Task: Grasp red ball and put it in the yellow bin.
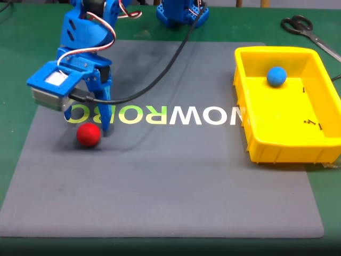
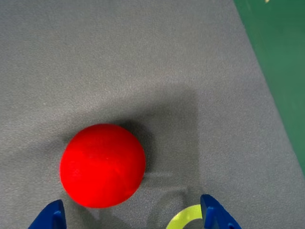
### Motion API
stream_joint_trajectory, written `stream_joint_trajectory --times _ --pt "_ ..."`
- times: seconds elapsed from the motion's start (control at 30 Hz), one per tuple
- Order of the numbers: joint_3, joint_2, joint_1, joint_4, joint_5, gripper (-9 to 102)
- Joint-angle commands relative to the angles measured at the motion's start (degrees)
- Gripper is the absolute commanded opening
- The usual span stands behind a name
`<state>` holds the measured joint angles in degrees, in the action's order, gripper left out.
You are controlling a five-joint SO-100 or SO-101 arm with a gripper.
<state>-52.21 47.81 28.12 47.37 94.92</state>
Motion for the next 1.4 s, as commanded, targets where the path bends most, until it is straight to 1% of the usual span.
stream_joint_trajectory --times 0.0,0.47,0.67,0.7,0.8,0.87,1.17,1.27,1.37 --pt "4.39 0.79 -1.49 -2.02 -1.05 32" --pt "10.46 -5.54 -3.87 -5.01 -2.81 31" --pt "12.22 -7.65 -3.69 -5.45 -2.11 27" --pt "12.3 -7.82 -3.69 -5.45 -1.93 25" --pt "12.3 -8.26 -3.52 -5.71 -1.58 14" --pt "12.3 -8.7 -3.43 -6.42 -1.58 0" --pt "12.3 -7.82 -3.69 -5.98 -2.37 0" --pt "12.04 -2.64 -4.22 -3.08 -3.87 0" --pt "11.69 5.27 -5.8 2.2 -5.89 0"
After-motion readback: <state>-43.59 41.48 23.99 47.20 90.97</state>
